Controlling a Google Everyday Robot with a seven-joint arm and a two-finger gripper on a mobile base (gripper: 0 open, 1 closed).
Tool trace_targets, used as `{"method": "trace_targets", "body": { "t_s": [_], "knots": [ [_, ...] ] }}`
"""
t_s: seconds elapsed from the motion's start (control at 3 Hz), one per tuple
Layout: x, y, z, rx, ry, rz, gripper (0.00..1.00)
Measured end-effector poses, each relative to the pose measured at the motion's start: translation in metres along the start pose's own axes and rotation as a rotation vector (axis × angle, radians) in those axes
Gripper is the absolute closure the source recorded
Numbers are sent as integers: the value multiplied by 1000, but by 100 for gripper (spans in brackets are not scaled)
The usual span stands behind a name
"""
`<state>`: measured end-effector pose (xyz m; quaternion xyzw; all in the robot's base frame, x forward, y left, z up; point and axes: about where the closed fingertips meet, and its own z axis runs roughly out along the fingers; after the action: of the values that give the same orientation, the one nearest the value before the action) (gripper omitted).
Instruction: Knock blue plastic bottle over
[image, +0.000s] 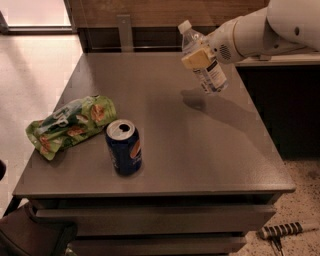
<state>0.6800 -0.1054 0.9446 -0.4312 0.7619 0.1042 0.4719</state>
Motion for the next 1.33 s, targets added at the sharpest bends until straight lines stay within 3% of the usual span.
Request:
{"method": "trace_targets", "body": {
  "t_s": [0.67, 1.0, 1.33],
  "knots": [
    [9, 28, 47, -114, 141, -90, 100],
    [16, 38, 90, -192, 190, -132, 100],
    [19, 39, 110, -223, 203, -144, 100]
  ]
}}
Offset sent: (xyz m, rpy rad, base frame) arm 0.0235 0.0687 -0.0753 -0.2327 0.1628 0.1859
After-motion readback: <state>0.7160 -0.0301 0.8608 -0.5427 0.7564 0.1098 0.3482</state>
